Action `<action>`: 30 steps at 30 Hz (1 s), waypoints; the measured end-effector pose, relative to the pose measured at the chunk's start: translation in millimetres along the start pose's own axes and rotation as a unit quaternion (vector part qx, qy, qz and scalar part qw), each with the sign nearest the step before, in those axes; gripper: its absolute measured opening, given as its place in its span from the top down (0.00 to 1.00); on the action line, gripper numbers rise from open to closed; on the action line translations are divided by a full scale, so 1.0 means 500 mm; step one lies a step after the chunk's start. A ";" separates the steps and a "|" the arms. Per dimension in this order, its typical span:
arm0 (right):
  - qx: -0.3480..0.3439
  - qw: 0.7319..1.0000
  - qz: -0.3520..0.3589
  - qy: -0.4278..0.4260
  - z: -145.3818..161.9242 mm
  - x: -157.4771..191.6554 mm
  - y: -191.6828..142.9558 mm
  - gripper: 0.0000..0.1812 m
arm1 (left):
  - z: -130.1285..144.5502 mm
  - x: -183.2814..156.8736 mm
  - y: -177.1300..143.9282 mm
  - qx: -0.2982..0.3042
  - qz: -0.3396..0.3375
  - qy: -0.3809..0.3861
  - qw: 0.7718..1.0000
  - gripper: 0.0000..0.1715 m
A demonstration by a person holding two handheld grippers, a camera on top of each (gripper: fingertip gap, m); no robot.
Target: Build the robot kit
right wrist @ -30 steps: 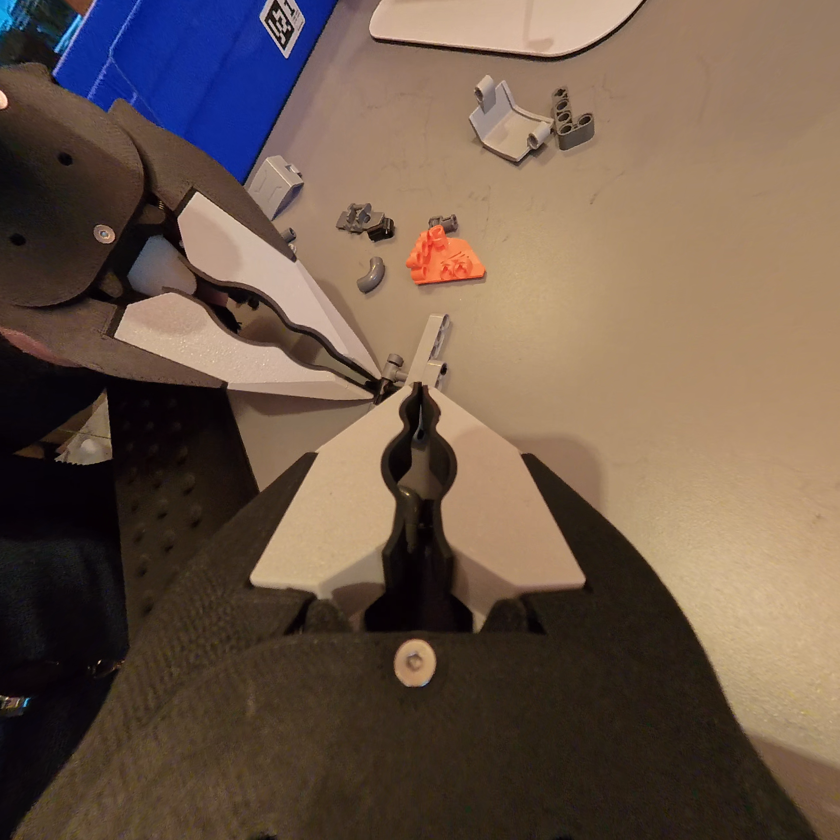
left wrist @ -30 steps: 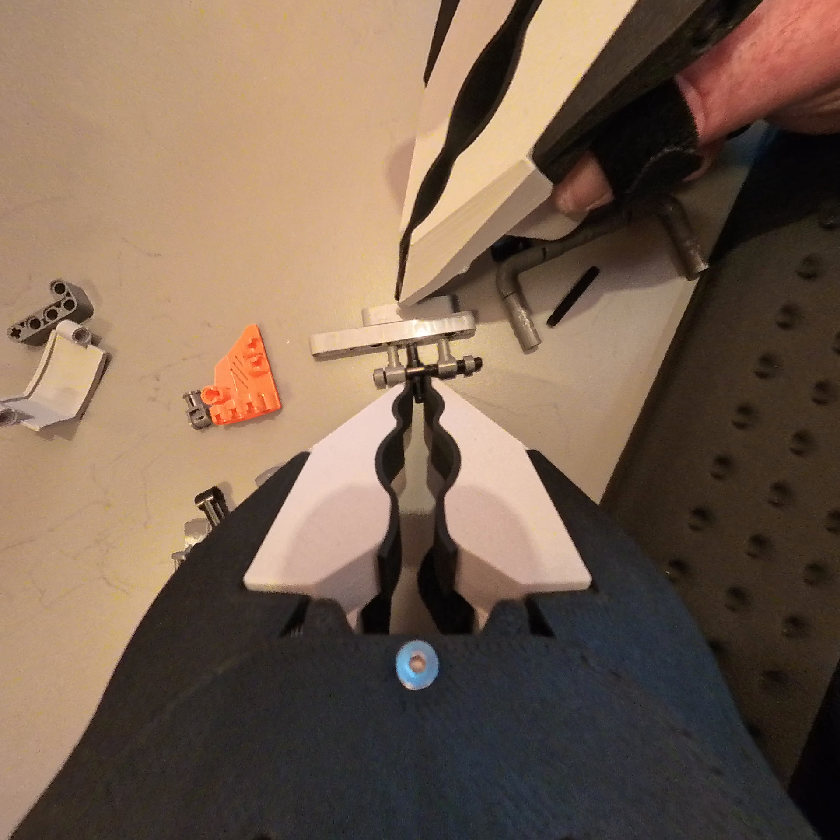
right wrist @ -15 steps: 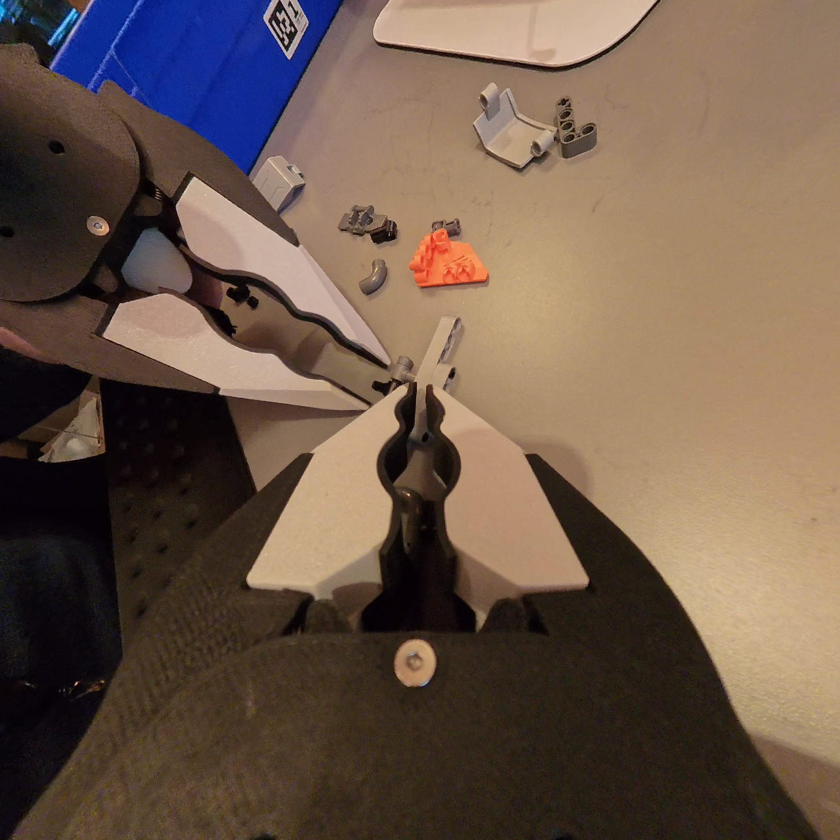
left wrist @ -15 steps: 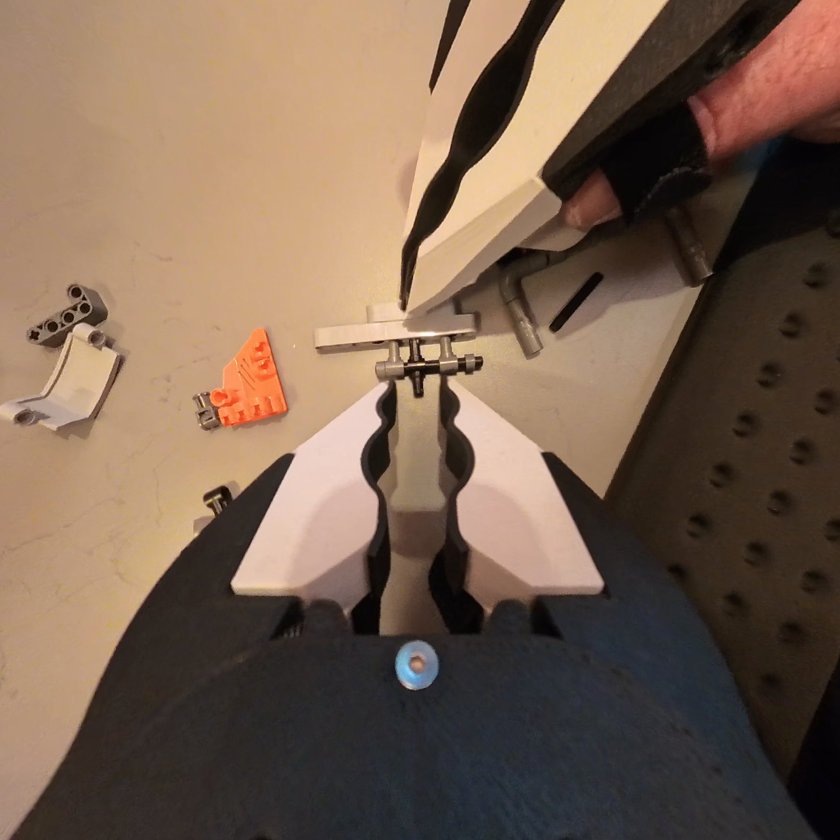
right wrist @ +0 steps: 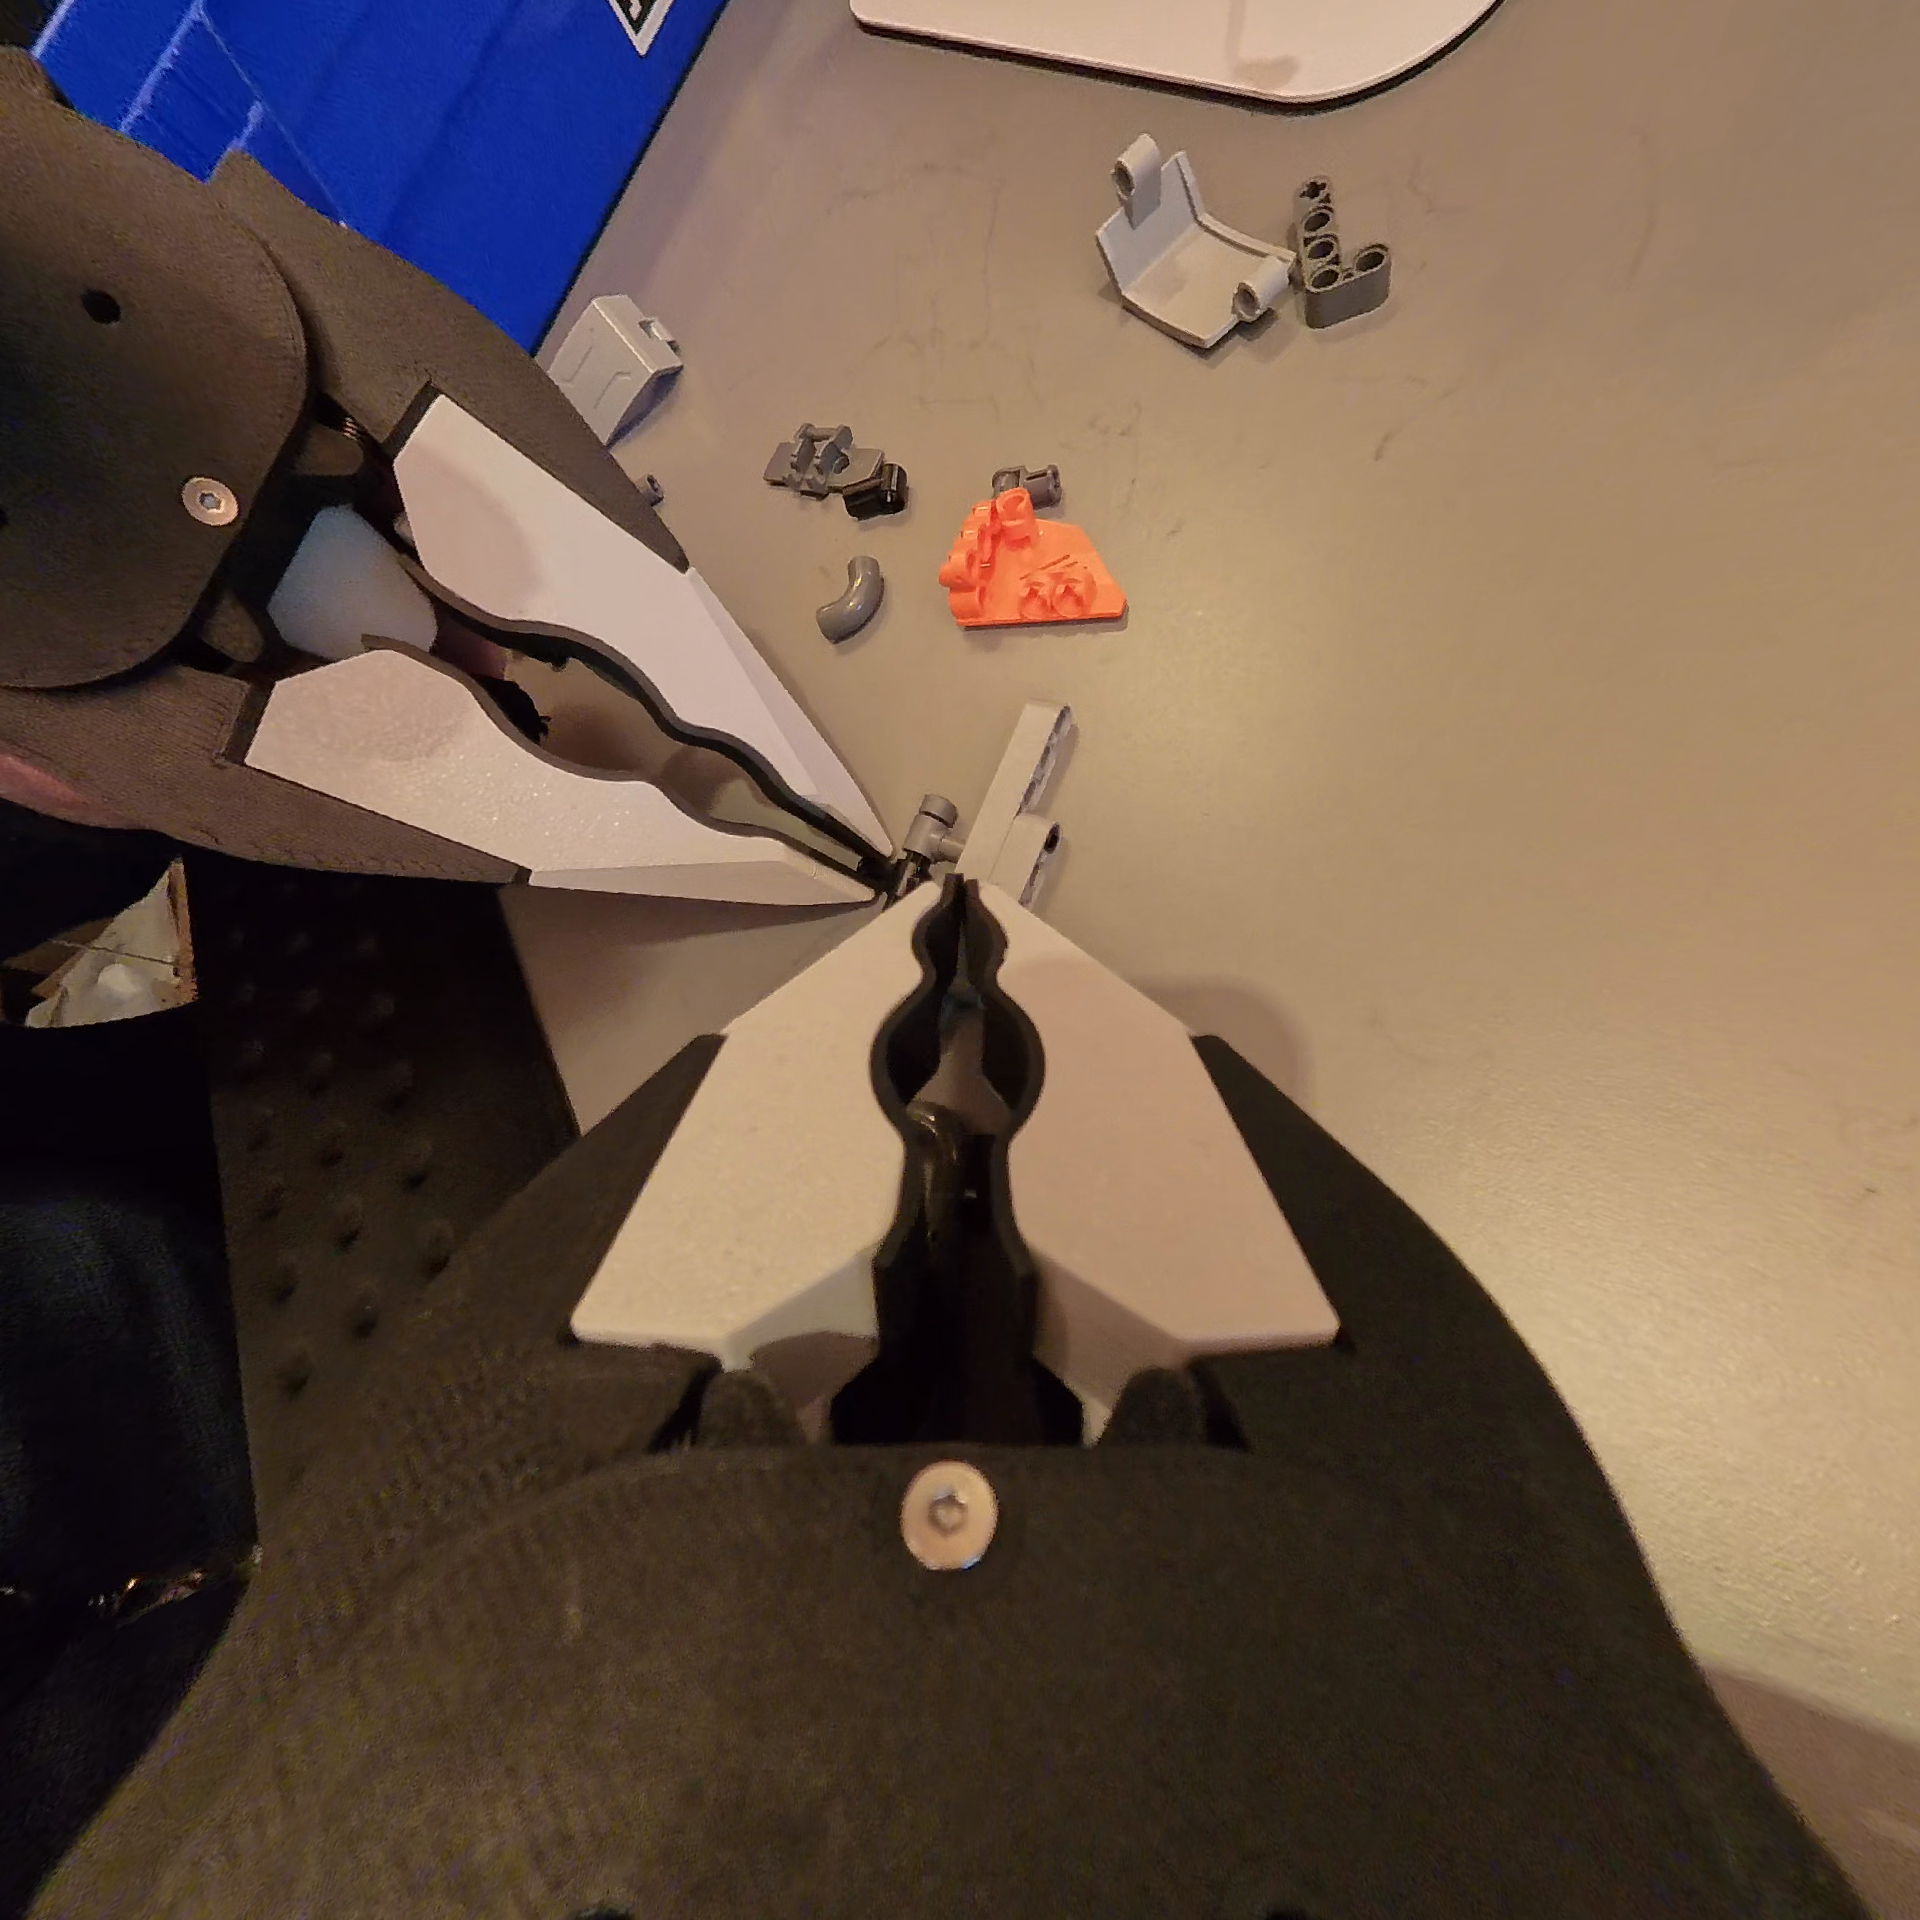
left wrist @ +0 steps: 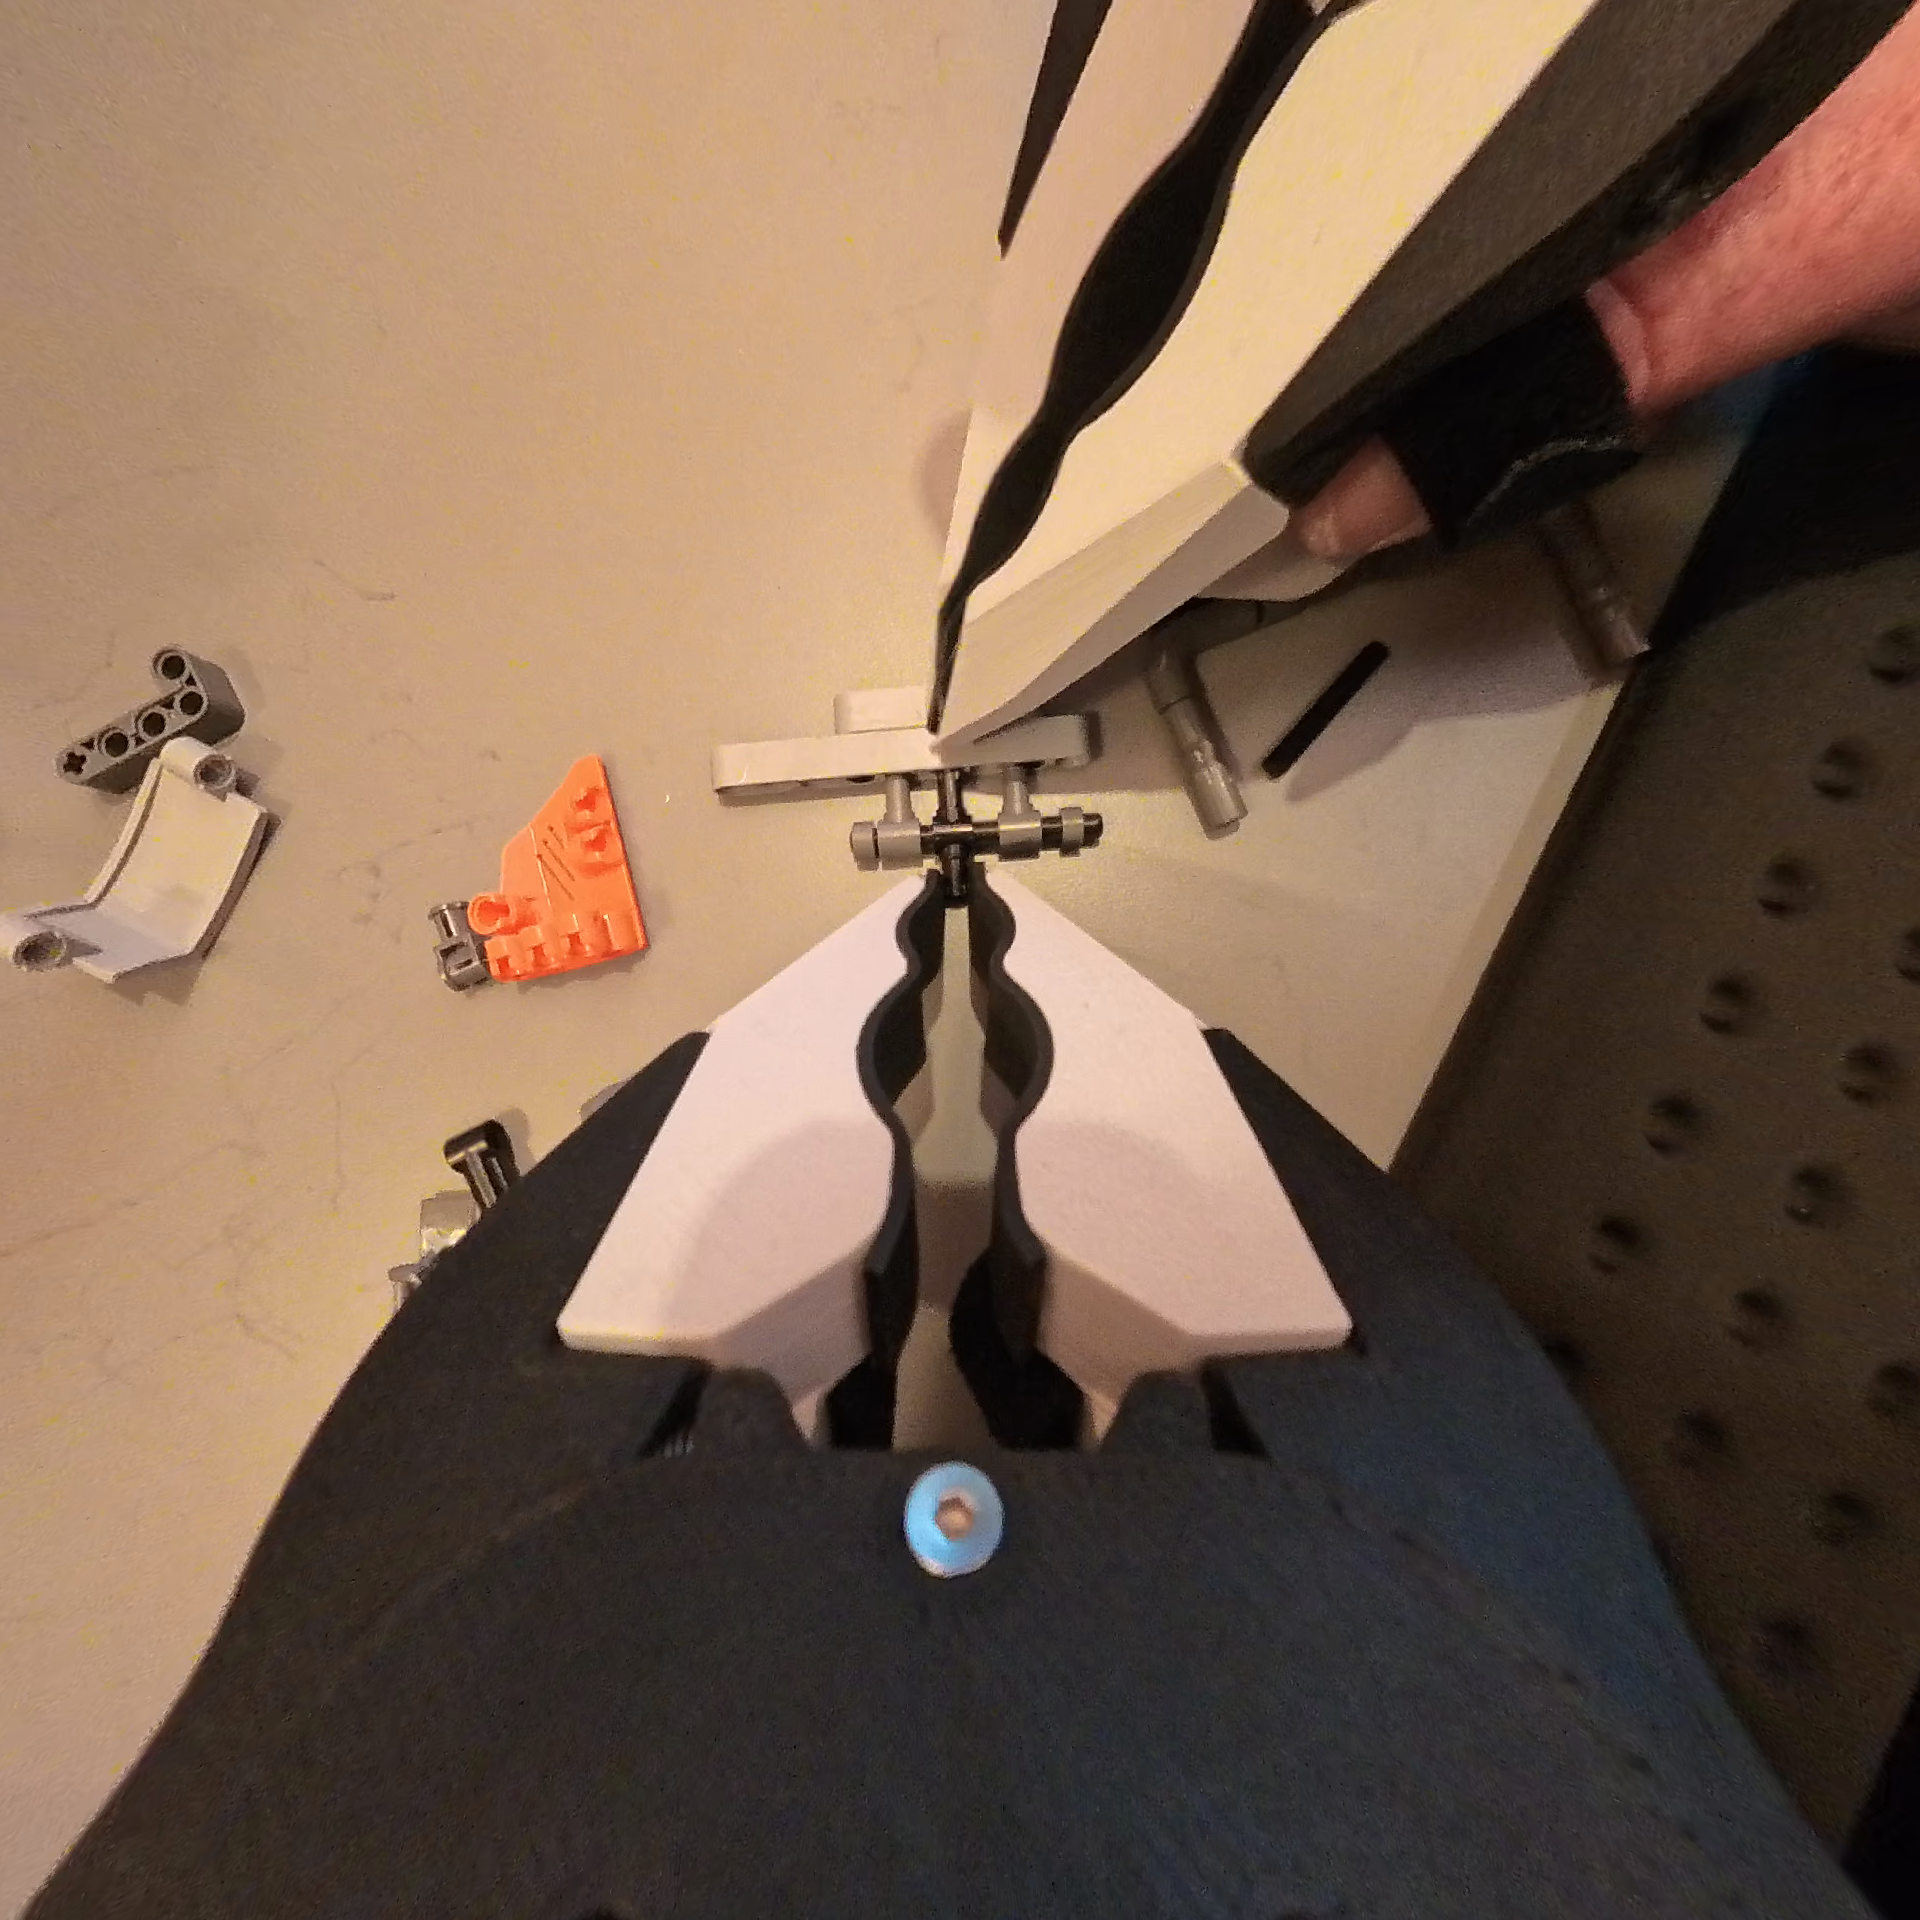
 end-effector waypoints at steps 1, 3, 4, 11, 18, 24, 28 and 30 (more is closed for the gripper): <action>-0.001 1.000 0.000 0.001 0.000 0.000 0.000 1.00 | 0.000 0.000 0.001 0.004 -0.001 0.006 1.000 0.99; -0.010 1.000 0.004 -0.001 -0.004 -0.002 -0.004 1.00 | -0.001 0.000 0.001 0.012 -0.003 0.012 1.000 0.99; -0.016 1.000 0.007 0.000 -0.006 -0.004 -0.006 1.00 | -0.002 0.000 0.001 0.014 -0.004 0.015 1.000 0.99; -0.008 1.000 0.014 0.004 -0.004 -0.009 -0.003 0.99 | -0.004 0.002 0.003 0.025 -0.007 0.023 0.999 0.99; -0.031 0.998 0.047 -0.016 -0.015 -0.015 -0.017 0.99 | -0.009 0.003 0.006 0.037 -0.003 0.031 0.999 0.99; 0.001 0.999 0.039 0.000 0.002 -0.017 -0.004 0.95 | -0.013 0.002 0.009 0.047 -0.002 0.037 0.998 0.99; 0.001 0.999 0.039 0.004 0.003 -0.018 -0.005 0.97 | -0.014 0.002 0.009 0.051 -0.004 0.038 0.998 0.99; 0.001 0.999 0.038 0.006 0.003 -0.018 -0.005 0.97 | -0.013 0.002 0.009 0.055 -0.003 0.039 0.998 0.99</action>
Point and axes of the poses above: each gripper's, where its closed fingertips meet, y out along the fingers, z out of its underside, x = y × z across the jaws, the point moved 4 cm from there along -y, back along the fingers, and after that the axes turned 5 degrees about -x, right-handed, at the moved point
